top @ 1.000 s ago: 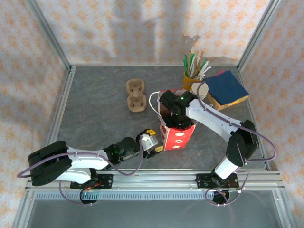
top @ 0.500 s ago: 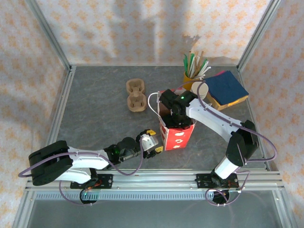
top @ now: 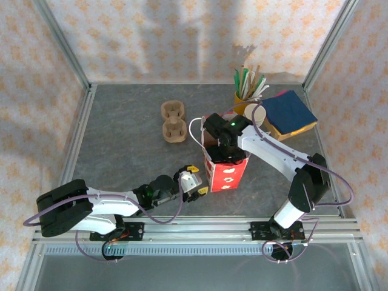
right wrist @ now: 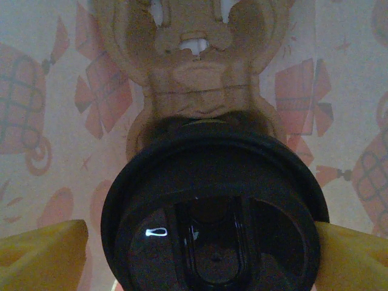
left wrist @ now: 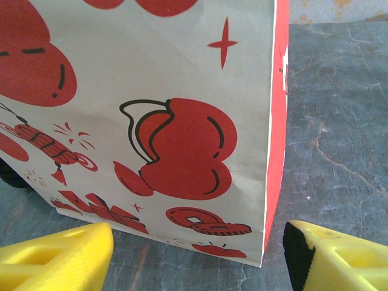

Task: Pack the takeout coffee

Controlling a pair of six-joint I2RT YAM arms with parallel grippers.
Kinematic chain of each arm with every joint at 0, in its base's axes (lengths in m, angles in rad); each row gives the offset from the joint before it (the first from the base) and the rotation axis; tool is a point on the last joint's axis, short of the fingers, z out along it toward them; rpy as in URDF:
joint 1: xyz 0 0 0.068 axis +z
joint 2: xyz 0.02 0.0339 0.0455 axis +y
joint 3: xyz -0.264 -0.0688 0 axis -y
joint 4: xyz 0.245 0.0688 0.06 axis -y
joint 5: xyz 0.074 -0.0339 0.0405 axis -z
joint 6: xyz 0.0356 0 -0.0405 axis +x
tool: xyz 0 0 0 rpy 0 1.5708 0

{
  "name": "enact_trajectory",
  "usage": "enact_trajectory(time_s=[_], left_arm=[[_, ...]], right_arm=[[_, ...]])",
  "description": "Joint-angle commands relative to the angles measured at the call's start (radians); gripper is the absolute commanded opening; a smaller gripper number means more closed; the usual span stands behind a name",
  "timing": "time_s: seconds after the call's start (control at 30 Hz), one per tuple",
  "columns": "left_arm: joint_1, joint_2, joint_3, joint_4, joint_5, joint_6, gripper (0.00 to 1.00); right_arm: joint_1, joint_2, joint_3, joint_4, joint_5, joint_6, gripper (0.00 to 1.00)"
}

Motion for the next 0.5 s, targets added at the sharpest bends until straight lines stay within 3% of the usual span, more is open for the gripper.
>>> enact_trajectory(time_s=[0.0,0.47], left_arm=[[-0.01,0.01,0.018,-0.004,-0.015,0.008,0.78],[-0.009,0.005,0.009,-0.006,-0.018,0.001,0.78]], right_arm=[[-0.003,0.006,0.023,-0.026,0.038,-0.013,0.9],[-0.003,0.009,0.005,-0.015,0.032,-0.01,0.85]])
